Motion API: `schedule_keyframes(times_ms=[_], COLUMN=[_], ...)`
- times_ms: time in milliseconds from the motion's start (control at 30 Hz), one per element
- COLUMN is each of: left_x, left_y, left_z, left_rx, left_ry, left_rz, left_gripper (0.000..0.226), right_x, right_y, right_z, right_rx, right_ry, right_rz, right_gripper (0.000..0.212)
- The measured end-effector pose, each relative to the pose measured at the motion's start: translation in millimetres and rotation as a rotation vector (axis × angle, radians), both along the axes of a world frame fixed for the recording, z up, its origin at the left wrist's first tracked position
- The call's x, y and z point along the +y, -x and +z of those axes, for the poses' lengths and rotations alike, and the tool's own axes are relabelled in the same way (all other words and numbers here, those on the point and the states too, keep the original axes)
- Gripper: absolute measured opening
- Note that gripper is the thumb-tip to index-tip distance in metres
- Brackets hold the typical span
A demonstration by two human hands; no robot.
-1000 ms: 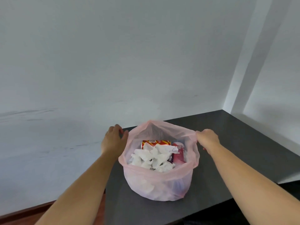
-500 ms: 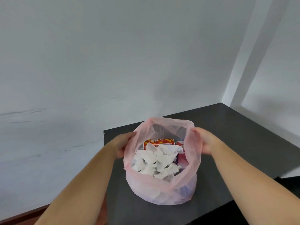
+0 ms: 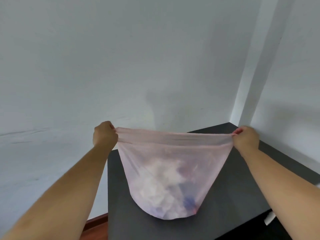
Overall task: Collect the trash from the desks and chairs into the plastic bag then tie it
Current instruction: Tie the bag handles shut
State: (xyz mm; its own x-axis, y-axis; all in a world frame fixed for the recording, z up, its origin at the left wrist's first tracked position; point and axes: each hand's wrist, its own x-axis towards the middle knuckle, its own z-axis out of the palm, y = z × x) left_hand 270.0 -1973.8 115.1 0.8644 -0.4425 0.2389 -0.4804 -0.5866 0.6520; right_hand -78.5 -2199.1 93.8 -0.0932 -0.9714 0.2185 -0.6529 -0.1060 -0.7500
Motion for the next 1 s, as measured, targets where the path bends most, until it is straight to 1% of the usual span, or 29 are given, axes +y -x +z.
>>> schedule_keyframes(times_ms=[67, 133, 167, 233, 300, 367, 467, 533, 600, 633, 700, 733, 767, 800, 833, 867, 900, 933, 967, 1000], left_x=[3, 5, 5, 9, 18, 27, 29, 24, 20, 19, 16, 16, 15, 15, 15, 14, 15, 15, 15, 17], left_y=[-5, -7, -7, -3, 6, 9, 9, 12, 18, 19, 22, 24, 25, 27, 28, 30, 30, 32, 33, 35], left_z=[-6, -8, -7, -4, 5, 14, 25, 30, 35, 36, 37, 38, 38, 38, 39, 40, 40, 41, 41, 41], left_rx=[0.073, 0.186, 0.255, 0.414, 0.565, 0.643, 0.750, 0.801, 0.820, 0.822, 0.831, 0.833, 0.830, 0.825, 0.814, 0.801, 0.787, 0.775, 0.763, 0.748], left_ry=[0.013, 0.016, -0.014, -0.087, -0.164, -0.209, -0.153, -0.091, -0.027, 0.012, 0.086, 0.115, 0.138, 0.156, 0.173, 0.183, 0.190, 0.190, 0.189, 0.190], left_rz=[0.005, 0.001, -0.010, -0.063, -0.150, -0.266, -0.380, -0.430, -0.445, -0.435, -0.412, -0.400, -0.393, -0.389, -0.384, -0.382, -0.381, -0.385, -0.390, -0.393], left_gripper=[0.022, 0.018, 0.014, 0.008, 0.008, 0.016, 0.032, 0.036, 0.037, 0.036, 0.033, 0.031, 0.028, 0.026, 0.024, 0.022, 0.020, 0.019, 0.017, 0.016], right_x=[-3, -8, -10, -12, -14, -18, -23, -21, -18, -16, -2, 11, 22, 33, 45, 55, 65, 73, 82, 89], right_y=[6, 12, 14, 20, 26, 34, 40, 35, 30, 26, 12, 2, -11, -24, -37, -51, -66, -79, -91, -103], right_z=[-5, -8, -9, -7, -3, 4, 18, 32, 48, 55, 70, 76, 79, 81, 80, 76, 71, 65, 58, 49], right_rx=[-0.007, -0.057, -0.087, -0.130, -0.202, -0.242, -0.135, -0.039, 0.021, 0.021, -0.020, -0.045, -0.054, -0.044, -0.019, 0.034, 0.119, 0.247, 0.376, 0.491], right_ry=[-0.053, -0.116, -0.163, -0.275, -0.334, -0.309, -0.255, -0.257, -0.270, -0.246, -0.064, 0.052, 0.140, 0.173, 0.148, 0.079, 0.008, -0.037, -0.055, -0.073], right_rz=[-0.033, -0.085, -0.124, -0.191, -0.203, -0.183, -0.157, -0.115, -0.101, -0.102, -0.094, -0.054, 0.035, 0.168, 0.336, 0.518, 0.688, 0.816, 0.901, 0.950], right_gripper=[0.025, 0.027, 0.023, 0.009, 0.011, 0.014, 0.017, 0.018, 0.025, 0.030, 0.037, 0.037, 0.035, 0.033, 0.033, 0.040, 0.052, 0.068, 0.084, 0.096])
